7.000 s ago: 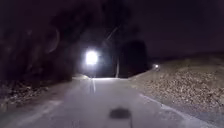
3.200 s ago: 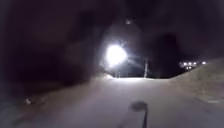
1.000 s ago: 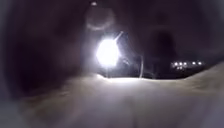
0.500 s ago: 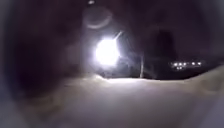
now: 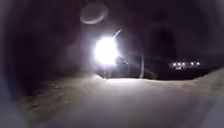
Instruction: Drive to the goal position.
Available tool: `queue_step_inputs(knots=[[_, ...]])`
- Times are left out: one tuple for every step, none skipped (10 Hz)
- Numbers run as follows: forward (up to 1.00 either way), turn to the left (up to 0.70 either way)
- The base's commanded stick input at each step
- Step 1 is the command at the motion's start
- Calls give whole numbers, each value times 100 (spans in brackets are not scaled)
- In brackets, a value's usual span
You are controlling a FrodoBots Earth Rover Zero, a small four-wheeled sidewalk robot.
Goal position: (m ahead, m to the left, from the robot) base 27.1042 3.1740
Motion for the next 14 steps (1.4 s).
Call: queue_step_inputs(knots=[[100, 0], [100, 0], [100, 0], [100, 0], [100, 0], [100, 0], [100, 0], [100, 0], [100, 0], [100, 0], [100, 0], [100, 0], [100, 1], [100, 2]])
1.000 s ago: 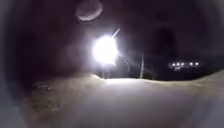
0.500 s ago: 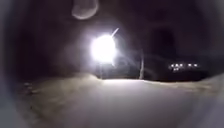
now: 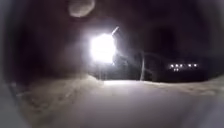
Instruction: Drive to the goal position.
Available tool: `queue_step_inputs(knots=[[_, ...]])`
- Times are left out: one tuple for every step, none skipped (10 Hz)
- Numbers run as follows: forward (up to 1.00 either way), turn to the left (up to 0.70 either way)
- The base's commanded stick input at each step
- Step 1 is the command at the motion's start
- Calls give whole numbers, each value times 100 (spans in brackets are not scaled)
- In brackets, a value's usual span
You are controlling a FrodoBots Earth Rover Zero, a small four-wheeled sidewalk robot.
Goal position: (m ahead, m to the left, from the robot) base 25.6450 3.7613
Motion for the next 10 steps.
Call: queue_step_inputs(knots=[[100, 6], [100, 11], [100, 6], [100, 4], [100, 3], [100, 3], [100, 3], [100, 3], [100, 3], [100, 3]])
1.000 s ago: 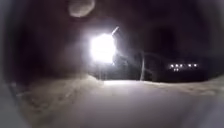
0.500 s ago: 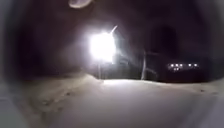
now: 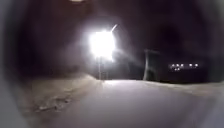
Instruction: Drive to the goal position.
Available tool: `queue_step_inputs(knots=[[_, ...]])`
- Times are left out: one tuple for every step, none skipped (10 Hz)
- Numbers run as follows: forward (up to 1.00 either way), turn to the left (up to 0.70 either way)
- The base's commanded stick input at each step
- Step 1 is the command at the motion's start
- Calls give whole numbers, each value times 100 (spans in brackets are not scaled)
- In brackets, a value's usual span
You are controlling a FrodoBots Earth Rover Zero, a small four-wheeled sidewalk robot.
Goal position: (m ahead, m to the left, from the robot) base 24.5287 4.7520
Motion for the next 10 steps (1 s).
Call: queue_step_inputs(knots=[[100, 3], [100, 3], [100, 3], [100, 3], [100, 2], [100, 0], [100, 0], [100, 0], [100, -2], [100, -1]])
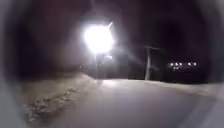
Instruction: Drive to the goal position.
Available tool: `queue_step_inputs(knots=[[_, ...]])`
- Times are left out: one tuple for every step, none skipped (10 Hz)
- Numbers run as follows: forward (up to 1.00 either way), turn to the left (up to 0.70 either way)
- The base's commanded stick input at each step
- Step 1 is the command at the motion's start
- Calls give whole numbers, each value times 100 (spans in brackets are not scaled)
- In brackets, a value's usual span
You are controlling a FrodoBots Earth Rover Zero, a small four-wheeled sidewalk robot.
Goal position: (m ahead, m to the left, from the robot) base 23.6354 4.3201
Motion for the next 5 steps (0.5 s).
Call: queue_step_inputs(knots=[[100, 0], [100, 0], [100, 0], [100, 0], [100, 0]])
